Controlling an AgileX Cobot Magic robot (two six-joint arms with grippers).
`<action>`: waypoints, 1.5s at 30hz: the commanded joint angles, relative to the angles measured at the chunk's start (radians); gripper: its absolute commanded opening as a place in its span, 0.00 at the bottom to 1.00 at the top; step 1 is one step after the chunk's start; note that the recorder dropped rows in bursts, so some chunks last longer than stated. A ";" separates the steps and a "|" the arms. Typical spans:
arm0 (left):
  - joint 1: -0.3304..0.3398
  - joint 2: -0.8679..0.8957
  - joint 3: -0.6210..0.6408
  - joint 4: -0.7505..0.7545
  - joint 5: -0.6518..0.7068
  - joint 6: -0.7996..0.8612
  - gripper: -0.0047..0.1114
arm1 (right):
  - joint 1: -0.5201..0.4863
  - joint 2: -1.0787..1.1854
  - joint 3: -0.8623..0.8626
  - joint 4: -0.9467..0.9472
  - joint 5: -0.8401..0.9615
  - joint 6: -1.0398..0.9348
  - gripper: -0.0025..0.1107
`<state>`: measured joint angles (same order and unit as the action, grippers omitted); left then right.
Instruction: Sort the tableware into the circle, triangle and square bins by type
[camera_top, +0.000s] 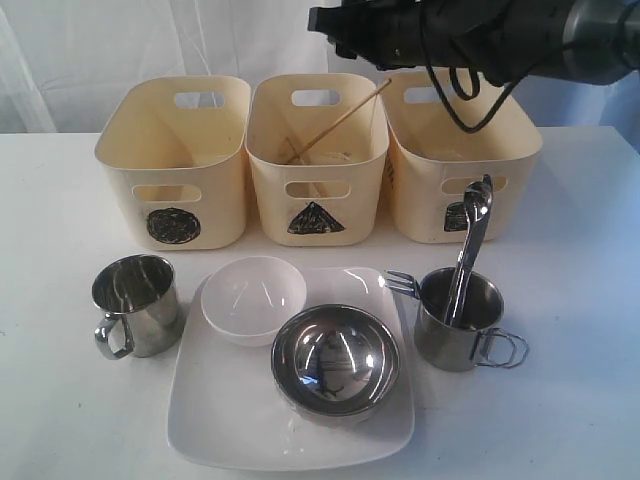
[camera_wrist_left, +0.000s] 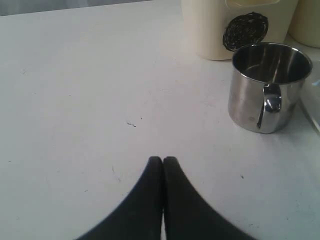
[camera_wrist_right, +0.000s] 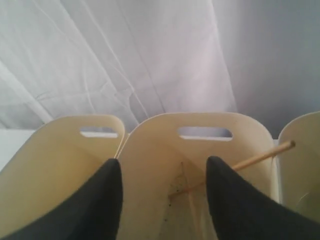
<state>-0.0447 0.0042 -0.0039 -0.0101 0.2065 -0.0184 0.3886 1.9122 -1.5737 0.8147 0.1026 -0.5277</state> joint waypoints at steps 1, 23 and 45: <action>0.002 -0.004 0.004 -0.004 -0.004 -0.004 0.04 | -0.016 -0.072 -0.007 -0.092 0.180 -0.026 0.29; 0.002 -0.004 0.004 -0.004 -0.004 -0.004 0.04 | -0.110 -0.412 -0.007 -0.609 0.658 0.444 0.02; 0.002 -0.004 0.004 -0.004 -0.004 -0.004 0.04 | -0.151 -0.898 0.626 -0.777 0.651 0.600 0.02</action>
<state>-0.0447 0.0042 -0.0039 -0.0101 0.2065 -0.0184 0.2436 1.0779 -1.0172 0.0284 0.7712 0.0836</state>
